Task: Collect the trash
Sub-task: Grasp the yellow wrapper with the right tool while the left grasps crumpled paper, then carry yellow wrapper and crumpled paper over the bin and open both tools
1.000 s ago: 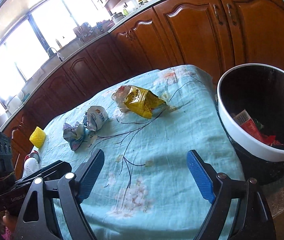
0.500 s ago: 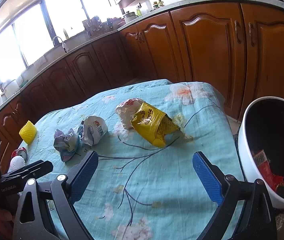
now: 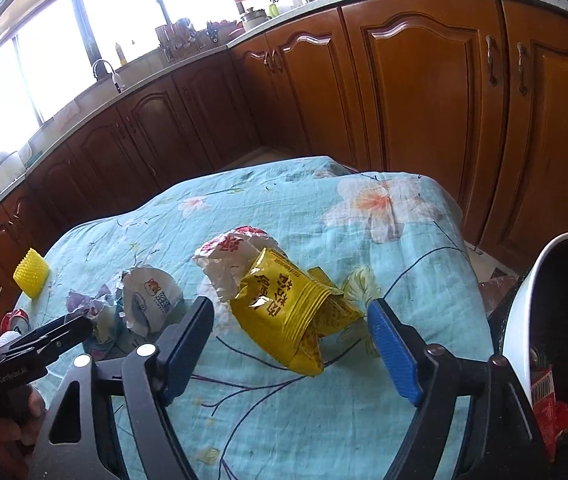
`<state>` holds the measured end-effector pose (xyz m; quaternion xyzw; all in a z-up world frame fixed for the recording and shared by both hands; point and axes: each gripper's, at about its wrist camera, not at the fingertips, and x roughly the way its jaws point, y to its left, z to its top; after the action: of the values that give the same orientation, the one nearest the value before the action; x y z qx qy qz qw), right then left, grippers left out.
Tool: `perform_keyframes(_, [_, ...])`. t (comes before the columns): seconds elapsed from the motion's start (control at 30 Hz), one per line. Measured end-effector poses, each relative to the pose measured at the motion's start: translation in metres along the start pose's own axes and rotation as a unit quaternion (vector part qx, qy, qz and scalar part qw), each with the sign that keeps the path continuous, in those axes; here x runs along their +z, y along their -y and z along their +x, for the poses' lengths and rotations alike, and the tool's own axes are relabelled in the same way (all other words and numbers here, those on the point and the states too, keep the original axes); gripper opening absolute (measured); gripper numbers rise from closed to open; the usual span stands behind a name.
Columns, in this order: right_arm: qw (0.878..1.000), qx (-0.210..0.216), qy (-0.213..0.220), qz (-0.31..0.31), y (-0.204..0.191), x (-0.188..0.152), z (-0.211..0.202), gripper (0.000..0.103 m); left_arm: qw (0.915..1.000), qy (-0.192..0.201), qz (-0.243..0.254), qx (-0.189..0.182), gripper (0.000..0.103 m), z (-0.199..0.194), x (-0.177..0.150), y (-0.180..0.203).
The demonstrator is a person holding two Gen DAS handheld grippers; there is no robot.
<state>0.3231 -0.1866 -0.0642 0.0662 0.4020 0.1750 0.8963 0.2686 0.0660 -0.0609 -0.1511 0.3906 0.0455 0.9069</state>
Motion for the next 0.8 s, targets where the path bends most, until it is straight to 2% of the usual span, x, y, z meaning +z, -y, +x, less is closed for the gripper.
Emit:
perform_keyframes(0.03, [1.000, -0.001, -0.006, 0.002, 0.001, -0.001, 0.003, 0.058, 1.0000, -0.001, 0.002, -0.005, 0.075, 0.002, -0.001, 0.000])
perform_keyframes(0.07, [1.000, -0.002, -0.008, 0.003, 0.002, -0.002, 0.004, 0.043, 0.9999, -0.004, 0.005, -0.011, 0.057, 0.003, -0.002, 0.001])
perform_keyframes(0.1, [1.000, -0.003, -0.010, 0.005, 0.003, -0.004, 0.004, 0.034, 0.9997, -0.010, 0.008, -0.018, 0.045, 0.006, -0.002, 0.001])
perform_keyframes(0.13, [1.000, 0.000, -0.012, 0.008, 0.004, -0.005, 0.004, 0.017, 0.9997, -0.011, 0.009, -0.022, 0.042, 0.008, -0.003, 0.002])
perform_keyframes(0.17, [1.000, 0.003, -0.014, 0.011, 0.005, -0.008, 0.002, 0.017, 0.9996, -0.008, 0.009, -0.025, 0.034, 0.005, -0.003, 0.001])
perform_keyframes(0.2, [1.000, 0.006, -0.012, 0.013, 0.006, -0.011, -0.001, 0.017, 0.9995, -0.006, 0.010, -0.030, 0.031, 0.004, -0.004, 0.001])
perform_keyframes(0.27, [1.000, 0.008, -0.008, 0.010, 0.005, -0.015, -0.009, 0.009, 0.9992, -0.005, 0.011, -0.039, 0.028, 0.000, -0.005, 0.000])
perform_keyframes(0.33, [1.000, 0.011, -0.005, 0.011, 0.005, -0.019, -0.017, 0.006, 0.9989, -0.006, 0.011, -0.045, 0.028, -0.005, -0.008, 0.000])
perform_keyframes(0.47, [1.000, 0.019, 0.006, 0.016, 0.004, -0.027, -0.038, 0.005, 0.9981, -0.004, 0.016, -0.060, 0.027, -0.023, -0.019, 0.005])
perform_keyframes(0.8, [0.999, 0.037, 0.020, 0.027, 0.003, -0.048, -0.079, 0.005, 0.9924, -0.002, 0.051, -0.112, 0.026, -0.063, -0.037, 0.045])
